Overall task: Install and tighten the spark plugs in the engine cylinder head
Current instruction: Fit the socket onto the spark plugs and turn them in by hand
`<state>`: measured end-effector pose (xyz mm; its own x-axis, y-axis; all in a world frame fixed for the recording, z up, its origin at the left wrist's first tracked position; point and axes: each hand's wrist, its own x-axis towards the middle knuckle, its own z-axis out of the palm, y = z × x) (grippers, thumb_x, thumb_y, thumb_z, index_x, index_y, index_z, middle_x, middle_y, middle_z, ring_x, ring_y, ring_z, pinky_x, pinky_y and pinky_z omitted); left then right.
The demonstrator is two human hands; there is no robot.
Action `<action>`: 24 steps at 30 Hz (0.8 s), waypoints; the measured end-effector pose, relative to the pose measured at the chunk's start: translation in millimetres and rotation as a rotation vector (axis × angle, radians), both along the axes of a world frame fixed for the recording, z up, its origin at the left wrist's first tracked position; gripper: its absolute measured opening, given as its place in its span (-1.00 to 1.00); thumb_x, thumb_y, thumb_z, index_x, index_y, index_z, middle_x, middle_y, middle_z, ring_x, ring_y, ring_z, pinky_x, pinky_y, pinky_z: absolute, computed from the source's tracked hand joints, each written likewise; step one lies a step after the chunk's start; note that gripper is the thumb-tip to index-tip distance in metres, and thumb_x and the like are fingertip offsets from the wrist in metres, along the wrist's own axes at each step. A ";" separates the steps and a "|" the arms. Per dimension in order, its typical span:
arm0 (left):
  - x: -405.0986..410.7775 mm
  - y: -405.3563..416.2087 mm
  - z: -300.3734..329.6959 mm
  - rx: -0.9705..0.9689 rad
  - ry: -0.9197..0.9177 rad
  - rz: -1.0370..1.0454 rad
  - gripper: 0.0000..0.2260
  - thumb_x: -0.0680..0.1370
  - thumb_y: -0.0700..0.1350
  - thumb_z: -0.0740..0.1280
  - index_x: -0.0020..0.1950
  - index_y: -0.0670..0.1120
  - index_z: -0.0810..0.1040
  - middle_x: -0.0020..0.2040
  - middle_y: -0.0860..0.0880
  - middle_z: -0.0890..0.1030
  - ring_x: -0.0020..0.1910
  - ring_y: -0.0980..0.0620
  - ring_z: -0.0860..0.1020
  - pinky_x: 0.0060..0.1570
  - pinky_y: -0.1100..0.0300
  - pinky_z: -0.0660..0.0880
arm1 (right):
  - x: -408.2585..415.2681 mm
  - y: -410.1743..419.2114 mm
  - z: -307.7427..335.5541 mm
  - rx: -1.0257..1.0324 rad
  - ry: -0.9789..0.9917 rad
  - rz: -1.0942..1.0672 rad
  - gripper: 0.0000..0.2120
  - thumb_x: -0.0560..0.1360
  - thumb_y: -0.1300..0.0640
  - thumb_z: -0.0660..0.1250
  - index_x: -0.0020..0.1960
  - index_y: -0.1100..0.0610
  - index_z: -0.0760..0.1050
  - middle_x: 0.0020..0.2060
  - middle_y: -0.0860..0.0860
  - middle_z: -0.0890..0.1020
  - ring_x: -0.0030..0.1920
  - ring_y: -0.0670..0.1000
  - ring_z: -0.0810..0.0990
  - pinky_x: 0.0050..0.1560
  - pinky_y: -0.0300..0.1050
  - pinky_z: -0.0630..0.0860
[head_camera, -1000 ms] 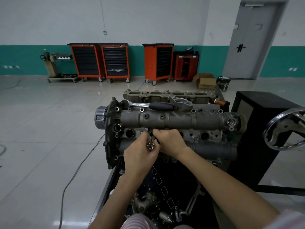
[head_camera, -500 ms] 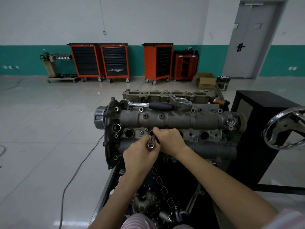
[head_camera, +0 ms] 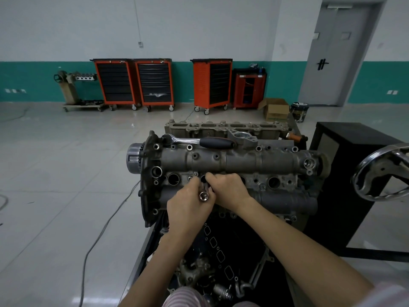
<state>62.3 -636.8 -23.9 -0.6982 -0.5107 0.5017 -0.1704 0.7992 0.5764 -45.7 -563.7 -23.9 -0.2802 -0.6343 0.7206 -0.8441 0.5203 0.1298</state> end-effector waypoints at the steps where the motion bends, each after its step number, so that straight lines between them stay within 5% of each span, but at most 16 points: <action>1: 0.1 0.2 -0.2 0.010 -0.008 -0.006 -0.65 0.47 0.08 0.29 -0.35 0.06 0.15 -0.47 0.10 0.38 -0.48 0.21 0.34 -0.49 0.24 0.13 | -0.1 0.1 -0.5 0.011 0.004 0.002 -0.80 0.11 0.15 0.49 -0.37 0.17 0.49 -0.59 0.02 0.52 -0.62 0.05 0.49 -0.62 -0.31 0.30; 5: 0.4 -2.8 0.8 0.008 -0.057 0.052 -0.62 0.46 0.26 0.23 -0.37 0.02 0.29 -0.48 0.08 0.40 -0.45 0.11 0.33 -0.50 0.26 0.14 | -1.3 -0.9 -1.4 -0.024 0.030 -0.006 -0.79 0.09 0.15 0.53 -0.43 0.13 0.50 -0.61 0.01 0.50 -0.64 0.04 0.48 -0.61 -0.33 0.29; 8: 0.1 -2.2 0.3 -0.030 -0.026 0.064 -0.66 0.51 0.18 0.24 -0.30 -0.04 0.54 -0.42 0.00 0.53 -0.37 -0.02 0.46 -0.47 0.19 0.18 | -3.3 -1.6 -2.6 -0.062 0.032 0.007 -0.86 0.22 0.15 0.41 -0.44 0.13 0.48 -0.62 0.02 0.49 -0.64 0.05 0.47 -0.61 -0.32 0.30; 13: 0.3 -1.6 1.8 0.080 0.000 -0.020 -0.63 0.48 0.06 0.30 -0.39 0.02 0.18 -0.48 0.06 0.38 -0.43 0.03 0.38 -0.46 0.14 0.19 | -1.0 -1.1 -1.4 -0.032 -0.034 -0.021 -0.84 0.24 0.08 0.23 -0.37 0.18 0.47 -0.59 0.02 0.51 -0.64 0.06 0.48 -0.61 -0.31 0.29; 18: 2.7 -1.8 1.7 0.160 0.015 -0.086 -0.68 0.47 0.06 0.33 -0.37 0.02 0.27 -0.46 0.06 0.44 -0.40 0.06 0.42 -0.44 0.19 0.23 | -2.2 -0.1 -2.6 -0.009 -0.007 0.011 -0.73 0.03 0.17 0.56 -0.43 0.14 0.47 -0.61 0.01 0.50 -0.64 0.05 0.47 -0.61 -0.33 0.28; 22: 2.9 -3.4 2.6 0.134 0.006 -0.069 -0.65 0.49 0.13 0.30 -0.42 -0.03 0.42 -0.54 0.05 0.38 -0.46 0.05 0.39 -0.49 0.25 0.16 | -2.3 -0.3 -3.0 -0.052 0.033 0.007 -0.80 0.12 0.15 0.52 -0.46 0.13 0.49 -0.63 0.00 0.49 -0.64 0.04 0.47 -0.62 -0.31 0.31; 24: 2.3 -2.8 2.4 0.144 0.019 -0.071 -0.62 0.51 0.06 0.30 -0.46 -0.01 0.33 -0.55 0.06 0.34 -0.48 0.06 0.34 -0.49 0.25 0.14 | -2.1 -0.9 -2.7 -0.073 0.016 0.017 -0.87 0.21 0.14 0.39 -0.46 0.14 0.48 -0.62 0.01 0.49 -0.64 0.04 0.47 -0.61 -0.31 0.30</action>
<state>64.6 -639.6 -21.5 -0.7264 -0.5280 0.4399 -0.1047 0.7176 0.6885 -47.8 -564.5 -26.6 -0.2576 -0.5846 0.7693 -0.8509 0.5145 0.1060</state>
